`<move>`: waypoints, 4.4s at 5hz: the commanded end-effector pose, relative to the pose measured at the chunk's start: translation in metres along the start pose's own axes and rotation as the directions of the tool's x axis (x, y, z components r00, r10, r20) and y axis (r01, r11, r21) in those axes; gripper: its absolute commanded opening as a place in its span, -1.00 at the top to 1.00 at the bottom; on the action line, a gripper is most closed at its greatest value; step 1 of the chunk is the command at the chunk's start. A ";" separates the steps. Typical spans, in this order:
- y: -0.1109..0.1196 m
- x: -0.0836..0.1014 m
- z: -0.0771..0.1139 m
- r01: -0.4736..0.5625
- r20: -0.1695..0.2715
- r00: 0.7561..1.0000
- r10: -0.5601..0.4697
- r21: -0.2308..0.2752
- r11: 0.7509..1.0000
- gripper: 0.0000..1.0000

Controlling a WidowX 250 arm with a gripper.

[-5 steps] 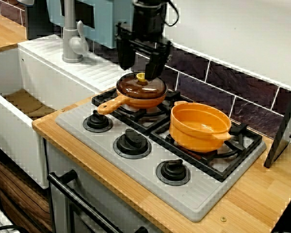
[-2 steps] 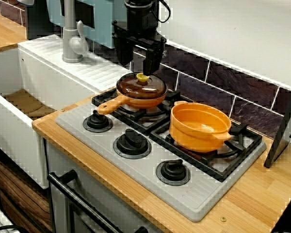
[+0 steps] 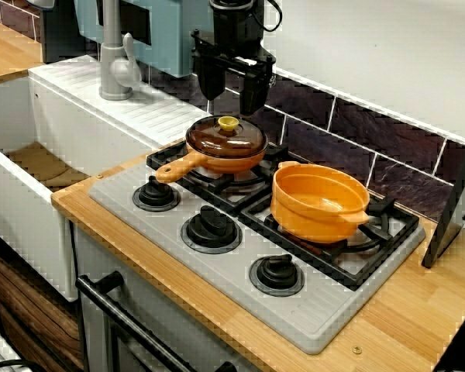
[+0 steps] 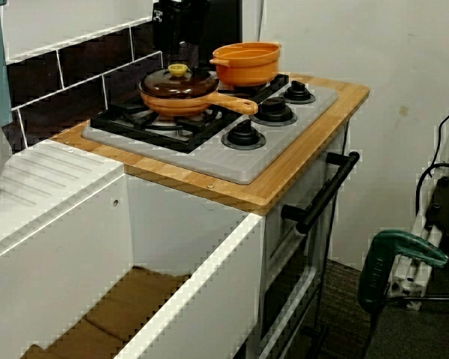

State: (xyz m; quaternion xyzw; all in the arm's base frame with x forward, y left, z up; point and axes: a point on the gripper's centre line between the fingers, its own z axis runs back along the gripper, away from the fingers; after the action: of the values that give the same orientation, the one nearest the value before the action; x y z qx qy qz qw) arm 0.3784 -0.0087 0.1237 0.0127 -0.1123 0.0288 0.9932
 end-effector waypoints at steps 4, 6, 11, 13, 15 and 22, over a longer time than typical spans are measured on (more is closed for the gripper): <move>-0.005 0.006 -0.017 0.014 -0.001 1.000 -0.014 0.018 1.000 -1.00; -0.003 0.005 -0.022 0.018 -0.015 1.000 -0.018 0.007 1.000 1.00; -0.028 0.004 0.029 0.072 -0.008 0.997 -0.073 -0.055 0.996 1.00; -0.055 0.004 0.054 0.130 0.003 0.991 -0.131 -0.077 0.988 1.00; -0.085 0.000 0.066 0.181 0.022 0.983 -0.180 -0.081 0.980 1.00; -0.131 -0.009 0.018 0.195 -0.036 0.980 -0.198 -0.068 0.978 1.00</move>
State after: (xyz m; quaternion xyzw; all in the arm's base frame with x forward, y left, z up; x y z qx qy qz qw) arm 0.3737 -0.1389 0.1245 -0.0037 -0.0711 -0.0697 0.9950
